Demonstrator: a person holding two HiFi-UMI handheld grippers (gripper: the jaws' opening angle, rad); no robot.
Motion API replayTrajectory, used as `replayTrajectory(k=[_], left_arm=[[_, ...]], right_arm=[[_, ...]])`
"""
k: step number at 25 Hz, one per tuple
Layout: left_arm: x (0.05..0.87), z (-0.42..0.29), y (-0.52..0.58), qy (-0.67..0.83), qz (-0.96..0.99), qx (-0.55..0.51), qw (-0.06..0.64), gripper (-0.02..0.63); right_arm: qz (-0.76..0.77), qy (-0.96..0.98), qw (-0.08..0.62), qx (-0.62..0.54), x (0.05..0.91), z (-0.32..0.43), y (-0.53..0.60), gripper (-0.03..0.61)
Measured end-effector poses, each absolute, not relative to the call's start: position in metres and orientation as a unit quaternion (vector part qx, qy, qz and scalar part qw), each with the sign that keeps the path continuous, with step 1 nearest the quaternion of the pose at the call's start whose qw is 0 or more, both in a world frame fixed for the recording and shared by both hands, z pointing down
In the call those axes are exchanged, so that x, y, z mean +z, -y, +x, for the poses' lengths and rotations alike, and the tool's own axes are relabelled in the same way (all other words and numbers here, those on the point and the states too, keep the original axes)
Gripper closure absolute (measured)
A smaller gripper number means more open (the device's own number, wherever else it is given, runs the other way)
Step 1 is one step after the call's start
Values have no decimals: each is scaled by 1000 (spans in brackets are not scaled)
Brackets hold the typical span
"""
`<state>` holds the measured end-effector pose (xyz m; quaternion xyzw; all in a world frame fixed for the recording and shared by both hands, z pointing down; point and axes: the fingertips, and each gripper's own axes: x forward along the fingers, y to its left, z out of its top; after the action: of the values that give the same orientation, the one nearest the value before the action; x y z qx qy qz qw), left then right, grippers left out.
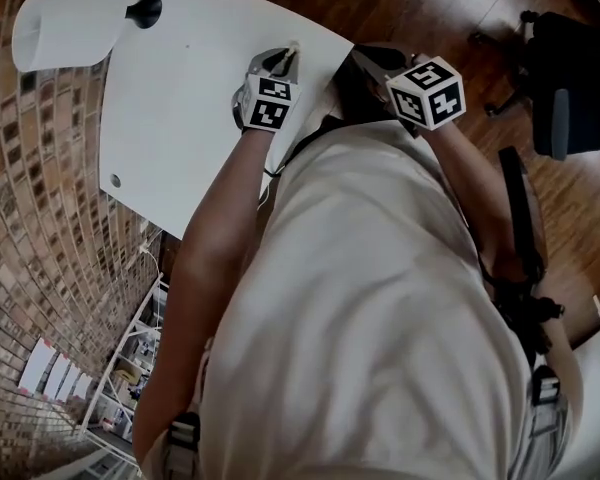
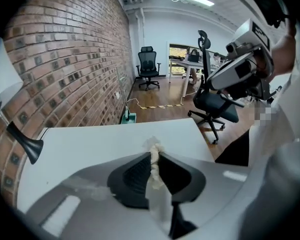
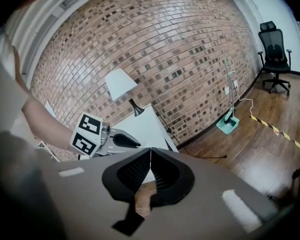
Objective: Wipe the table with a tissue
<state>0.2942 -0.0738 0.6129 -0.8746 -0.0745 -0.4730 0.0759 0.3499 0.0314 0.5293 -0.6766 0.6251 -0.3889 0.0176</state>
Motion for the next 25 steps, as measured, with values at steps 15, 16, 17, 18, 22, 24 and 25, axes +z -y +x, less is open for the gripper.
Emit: replayTrajectory(k=[15, 16, 17, 18, 22, 24, 25], left_arm=[[614, 267, -6, 174, -865, -471, 17, 557], [615, 262, -8, 180, -864, -470, 18, 557], [615, 257, -9, 187, -862, -470, 26, 557], [616, 250, -8, 194, -860, -469, 40, 557], [617, 227, 8, 199, -861, -462, 69, 557], [616, 220, 26, 174, -870, -459, 58, 555], [616, 218, 36, 157, -874, -457, 53, 555]], right_arm=[[-689, -617, 29, -379, 521, 329, -41, 569], [-689, -618, 29, -378, 521, 327, -40, 569], [-689, -618, 29, -377, 520, 326, -39, 569], [-689, -619, 28, -377, 520, 325, -38, 569], [-687, -619, 25, -379, 519, 318, -33, 569], [-686, -621, 22, -379, 517, 314, -31, 569], [-685, -622, 21, -379, 517, 312, -30, 569]])
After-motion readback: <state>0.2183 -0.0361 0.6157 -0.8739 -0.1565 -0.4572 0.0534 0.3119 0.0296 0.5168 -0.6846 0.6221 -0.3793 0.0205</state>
